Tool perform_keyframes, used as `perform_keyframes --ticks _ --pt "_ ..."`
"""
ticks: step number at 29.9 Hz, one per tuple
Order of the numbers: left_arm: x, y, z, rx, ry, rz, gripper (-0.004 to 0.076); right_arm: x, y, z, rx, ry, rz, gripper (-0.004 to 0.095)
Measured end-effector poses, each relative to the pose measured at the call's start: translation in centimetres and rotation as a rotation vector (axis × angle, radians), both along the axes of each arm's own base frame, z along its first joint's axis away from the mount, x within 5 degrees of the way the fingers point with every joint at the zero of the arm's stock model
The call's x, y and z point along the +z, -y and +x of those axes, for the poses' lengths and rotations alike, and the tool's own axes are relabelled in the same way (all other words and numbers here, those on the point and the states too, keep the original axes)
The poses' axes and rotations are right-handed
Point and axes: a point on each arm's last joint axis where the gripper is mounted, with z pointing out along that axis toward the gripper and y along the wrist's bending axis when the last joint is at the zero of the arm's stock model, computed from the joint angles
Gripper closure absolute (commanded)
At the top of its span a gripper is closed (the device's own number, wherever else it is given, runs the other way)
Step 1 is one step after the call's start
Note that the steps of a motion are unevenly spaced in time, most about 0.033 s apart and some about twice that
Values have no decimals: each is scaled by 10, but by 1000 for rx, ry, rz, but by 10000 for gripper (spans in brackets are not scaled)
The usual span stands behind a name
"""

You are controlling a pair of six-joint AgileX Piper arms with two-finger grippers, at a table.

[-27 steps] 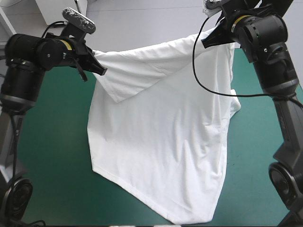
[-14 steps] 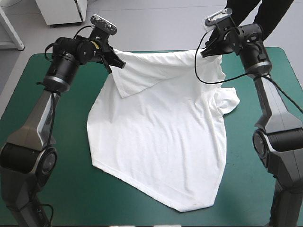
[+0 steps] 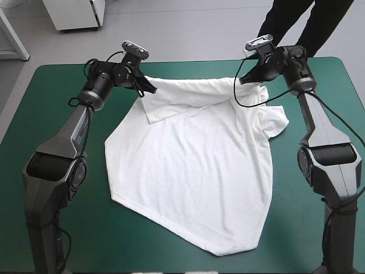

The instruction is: Fold the cloth

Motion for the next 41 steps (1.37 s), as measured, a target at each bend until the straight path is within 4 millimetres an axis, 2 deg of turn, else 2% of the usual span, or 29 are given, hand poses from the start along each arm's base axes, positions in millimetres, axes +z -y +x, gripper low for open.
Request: perform_keyframes --ticks 6,9,11,18,20,23,26,30,34,38,41 --pt "-2 -3 4 16 2 -68 745 -2 6 1 7 -7 31 922" --pt "-2 -2 3 18 -17 -89 729 -2 11 1 -3 -29 74 874" --pt "-4 -2 1 16 -39 -94 676 -3 18 0 -14 -48 110 799" --pt "-7 -2 -3 10 -100 -87 318 -3 50 -4 -24 -120 241 466" --pt "-9 -2 -4 9 -121 -82 291 1 61 -7 -28 -130 278 422" --pt "-2 -3 -8 7 -121 -72 292 9 74 -12 -25 -139 343 421" --pt "19 -8 -18 6 -89 -48 291 23 88 -21 -19 -124 399 421" --pt "62 -16 -44 4 -48 -20 291 58 101 -41 -11 -71 438 421" --pt "96 -24 -77 1 -56 -5 293 98 98 -70 8 -12 439 421" --pt "116 -34 -114 0 -104 18 293 122 89 -114 31 -4 432 421" --pt "118 -43 -141 15 -142 61 293 124 82 -152 22 -28 425 421"
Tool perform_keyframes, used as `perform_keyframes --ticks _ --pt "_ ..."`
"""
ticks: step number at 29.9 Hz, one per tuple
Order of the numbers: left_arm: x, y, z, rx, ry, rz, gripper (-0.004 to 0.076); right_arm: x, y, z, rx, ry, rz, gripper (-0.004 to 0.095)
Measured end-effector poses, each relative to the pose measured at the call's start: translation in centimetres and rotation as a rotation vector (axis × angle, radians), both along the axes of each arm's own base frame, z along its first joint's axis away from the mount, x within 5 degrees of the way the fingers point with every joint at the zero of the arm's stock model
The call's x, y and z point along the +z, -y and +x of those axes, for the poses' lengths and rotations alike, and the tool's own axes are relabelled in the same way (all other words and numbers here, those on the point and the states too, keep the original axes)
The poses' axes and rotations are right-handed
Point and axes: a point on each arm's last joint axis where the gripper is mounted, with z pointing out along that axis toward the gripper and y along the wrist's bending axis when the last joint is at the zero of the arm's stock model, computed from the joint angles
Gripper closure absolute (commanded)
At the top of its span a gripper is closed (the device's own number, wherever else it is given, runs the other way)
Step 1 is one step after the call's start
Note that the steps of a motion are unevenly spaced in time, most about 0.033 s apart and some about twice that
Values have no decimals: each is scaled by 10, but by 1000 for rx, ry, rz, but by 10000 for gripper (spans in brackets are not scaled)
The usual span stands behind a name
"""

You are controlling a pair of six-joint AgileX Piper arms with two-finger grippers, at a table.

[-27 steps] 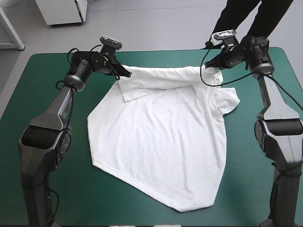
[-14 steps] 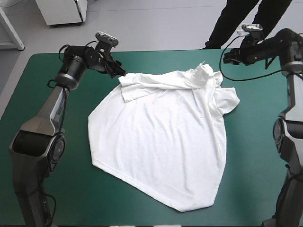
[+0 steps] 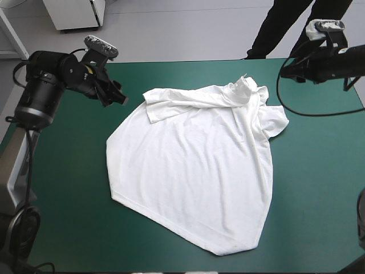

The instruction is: Fold the cloth

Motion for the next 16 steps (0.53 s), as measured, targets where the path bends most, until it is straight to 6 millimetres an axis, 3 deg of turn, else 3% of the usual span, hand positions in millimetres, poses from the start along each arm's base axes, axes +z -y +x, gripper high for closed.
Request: perform_keyframes --ticks 8,12,16 --pt "-37 -29 -41 107 -154 42 293 -26 -17 -93 -36 -60 -73 421" --pt "-62 -39 -41 148 -231 25 293 -42 -42 -138 5 -80 -153 421" --pt "-75 -39 -31 156 -255 16 293 -61 -61 -170 70 -187 -170 421"
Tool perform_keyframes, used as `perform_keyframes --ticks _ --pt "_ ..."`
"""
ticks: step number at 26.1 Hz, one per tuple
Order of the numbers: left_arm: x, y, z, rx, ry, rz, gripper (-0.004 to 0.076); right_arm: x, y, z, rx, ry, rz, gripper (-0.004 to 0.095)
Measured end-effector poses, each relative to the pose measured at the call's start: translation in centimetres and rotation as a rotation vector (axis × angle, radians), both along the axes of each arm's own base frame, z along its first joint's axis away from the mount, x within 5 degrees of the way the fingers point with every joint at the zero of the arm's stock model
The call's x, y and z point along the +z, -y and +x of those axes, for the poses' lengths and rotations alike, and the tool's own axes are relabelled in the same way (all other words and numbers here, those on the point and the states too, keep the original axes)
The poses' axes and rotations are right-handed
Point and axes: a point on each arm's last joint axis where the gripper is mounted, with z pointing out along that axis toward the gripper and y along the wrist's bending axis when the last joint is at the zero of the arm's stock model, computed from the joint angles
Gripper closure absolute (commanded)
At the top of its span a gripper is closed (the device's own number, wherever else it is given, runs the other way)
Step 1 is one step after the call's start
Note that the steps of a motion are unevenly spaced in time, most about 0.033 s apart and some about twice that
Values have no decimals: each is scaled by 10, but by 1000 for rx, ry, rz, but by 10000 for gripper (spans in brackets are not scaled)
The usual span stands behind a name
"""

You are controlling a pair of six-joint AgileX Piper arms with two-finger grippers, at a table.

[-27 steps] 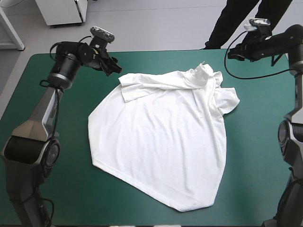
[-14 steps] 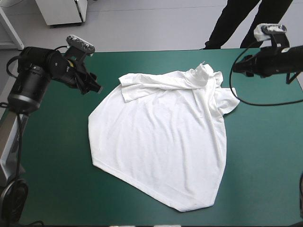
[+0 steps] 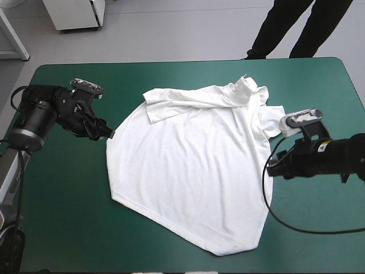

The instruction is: Fold the cloth

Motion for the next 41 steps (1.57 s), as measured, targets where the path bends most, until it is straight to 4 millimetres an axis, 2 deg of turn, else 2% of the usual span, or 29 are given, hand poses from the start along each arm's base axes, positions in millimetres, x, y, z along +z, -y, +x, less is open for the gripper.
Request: perform_keyframes --ticks 4,15,24,28,33,34,35,41 --pt "-24 2 19 2 -48 6 293 -15 -4 -12 23 -109 -33 421" --pt "-100 9 67 -36 -150 18 293 -17 0 -12 -7 -123 -67 421" --pt "-123 4 98 -31 -151 19 311 -18 -1 -12 -7 -126 -61 421" --pt "-129 3 106 -35 -161 -11 380 -23 -2 -7 -9 -154 -65 425" --pt "-129 6 105 -45 -175 -42 594 -40 -1 -3 -11 -215 -88 425" --pt "-130 6 105 -45 -183 -42 696 -43 -1 -3 -11 -226 -90 425" --pt "-134 6 104 -49 -207 -40 733 -51 0 -5 -11 -252 -96 425" --pt "-134 8 104 -46 -225 -57 746 -86 -2 -16 -9 -381 -70 425"
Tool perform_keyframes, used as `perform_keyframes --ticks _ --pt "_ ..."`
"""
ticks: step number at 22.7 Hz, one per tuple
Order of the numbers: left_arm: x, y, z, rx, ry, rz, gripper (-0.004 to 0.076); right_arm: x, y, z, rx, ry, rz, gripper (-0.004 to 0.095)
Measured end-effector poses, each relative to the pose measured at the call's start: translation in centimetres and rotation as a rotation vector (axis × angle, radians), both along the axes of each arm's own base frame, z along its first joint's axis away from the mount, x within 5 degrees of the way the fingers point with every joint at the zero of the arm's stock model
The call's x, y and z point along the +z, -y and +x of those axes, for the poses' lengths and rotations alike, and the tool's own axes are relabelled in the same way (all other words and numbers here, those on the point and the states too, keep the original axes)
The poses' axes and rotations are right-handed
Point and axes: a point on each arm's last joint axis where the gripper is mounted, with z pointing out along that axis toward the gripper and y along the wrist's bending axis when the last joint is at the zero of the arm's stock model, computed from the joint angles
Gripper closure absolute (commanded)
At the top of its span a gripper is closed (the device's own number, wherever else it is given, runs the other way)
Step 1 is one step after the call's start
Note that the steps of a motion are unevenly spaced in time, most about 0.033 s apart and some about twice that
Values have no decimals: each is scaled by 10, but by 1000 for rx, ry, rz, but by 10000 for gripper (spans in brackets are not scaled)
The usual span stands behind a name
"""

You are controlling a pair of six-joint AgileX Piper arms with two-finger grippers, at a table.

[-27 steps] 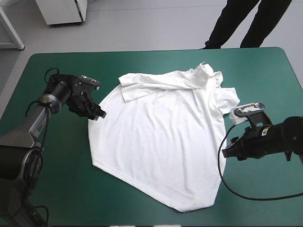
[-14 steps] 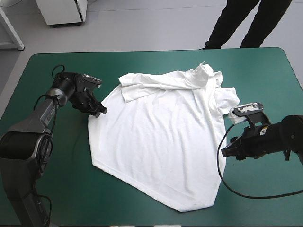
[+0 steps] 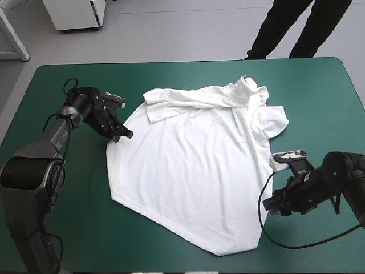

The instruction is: Fold the cloth

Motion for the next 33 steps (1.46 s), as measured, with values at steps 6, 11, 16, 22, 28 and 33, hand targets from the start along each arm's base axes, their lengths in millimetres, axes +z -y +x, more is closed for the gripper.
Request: perform_keyframes --ticks 6,11,16,22,28,33 --pt "0 1 -1 -4 -8 -10 746 -16 -1 -5 -5 -46 13 425" --pt "0 2 -2 -5 -17 -20 746 -26 1 8 -7 -39 -24 425" --pt "0 2 -2 -5 -19 -21 746 -45 -1 32 -2 -94 -48 425" --pt "0 2 -2 -29 -22 -20 746 -50 -12 81 39 -95 -65 425" --pt "0 2 -2 -30 -21 -21 746 -62 -33 88 137 -93 -179 425" --pt "0 2 -2 -32 -21 -20 746 -73 -34 92 146 -110 -252 462"
